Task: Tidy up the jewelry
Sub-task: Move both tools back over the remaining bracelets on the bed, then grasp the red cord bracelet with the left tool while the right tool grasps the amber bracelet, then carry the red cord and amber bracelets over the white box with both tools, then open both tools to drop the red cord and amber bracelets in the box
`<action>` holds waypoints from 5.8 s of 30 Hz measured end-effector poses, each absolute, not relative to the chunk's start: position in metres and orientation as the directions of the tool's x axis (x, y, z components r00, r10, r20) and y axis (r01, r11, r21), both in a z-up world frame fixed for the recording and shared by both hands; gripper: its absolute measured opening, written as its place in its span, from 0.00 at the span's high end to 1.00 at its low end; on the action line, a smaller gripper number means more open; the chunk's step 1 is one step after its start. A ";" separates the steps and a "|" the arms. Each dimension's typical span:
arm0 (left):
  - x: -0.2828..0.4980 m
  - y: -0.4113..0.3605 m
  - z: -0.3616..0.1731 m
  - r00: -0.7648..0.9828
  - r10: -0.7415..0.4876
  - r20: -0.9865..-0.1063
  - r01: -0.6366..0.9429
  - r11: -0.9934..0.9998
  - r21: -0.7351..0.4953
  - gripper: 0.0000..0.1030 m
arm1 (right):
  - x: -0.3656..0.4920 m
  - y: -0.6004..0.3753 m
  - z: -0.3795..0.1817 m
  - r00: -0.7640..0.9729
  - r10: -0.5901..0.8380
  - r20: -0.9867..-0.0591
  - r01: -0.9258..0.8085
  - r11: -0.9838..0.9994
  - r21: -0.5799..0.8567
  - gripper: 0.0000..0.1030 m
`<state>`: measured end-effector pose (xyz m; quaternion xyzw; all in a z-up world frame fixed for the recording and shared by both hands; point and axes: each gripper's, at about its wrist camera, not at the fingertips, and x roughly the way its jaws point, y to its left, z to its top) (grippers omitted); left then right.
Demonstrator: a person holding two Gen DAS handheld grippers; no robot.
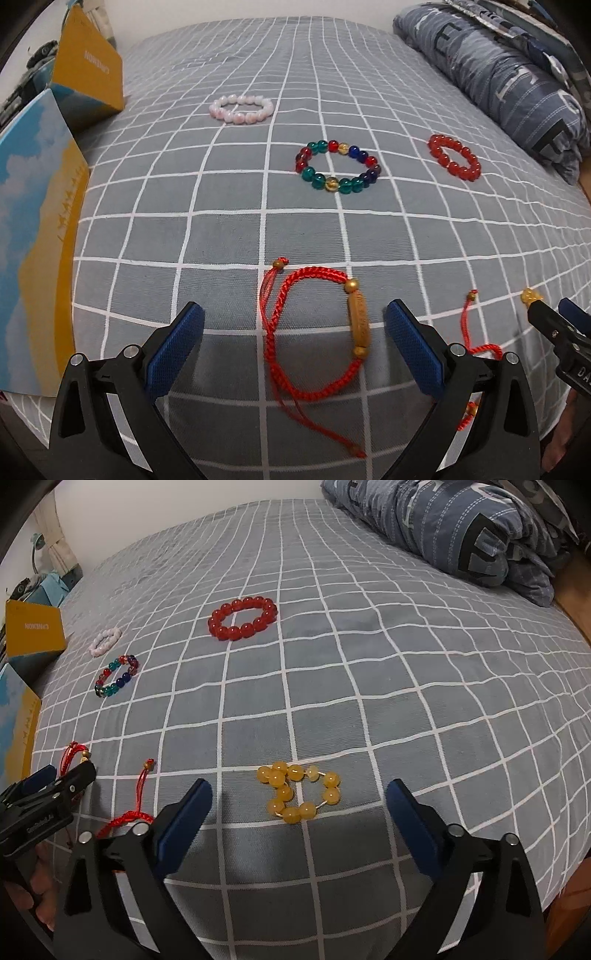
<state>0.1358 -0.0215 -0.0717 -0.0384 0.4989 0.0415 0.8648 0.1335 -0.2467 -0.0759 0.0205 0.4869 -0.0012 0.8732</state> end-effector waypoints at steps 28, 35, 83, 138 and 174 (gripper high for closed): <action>0.129 -0.027 -0.057 0.496 0.008 -0.868 -0.059 0.998 -0.025 0.87 | 0.136 -0.244 -0.084 0.495 -0.012 -0.869 0.052 0.999 0.016 0.91; 0.128 -0.027 -0.053 0.499 0.002 -0.867 -0.055 0.998 -0.030 0.87 | 0.134 -0.244 -0.081 0.502 -0.016 -0.865 0.061 0.998 0.017 0.91; 0.075 0.016 0.047 0.678 0.034 -0.734 -0.065 0.998 -0.014 0.86 | 0.105 -0.180 0.024 0.709 -0.027 -0.705 0.034 0.999 -0.004 0.91; -0.017 0.297 0.069 0.602 0.335 -0.725 -0.504 0.864 -0.019 0.85 | 0.067 0.192 0.036 0.660 0.312 -0.684 -0.470 0.881 -0.051 0.91; -0.019 0.320 0.042 0.535 0.346 -0.771 -0.549 0.836 -0.006 0.39 | 0.069 0.219 0.006 0.592 0.308 -0.745 -0.493 0.869 -0.032 0.43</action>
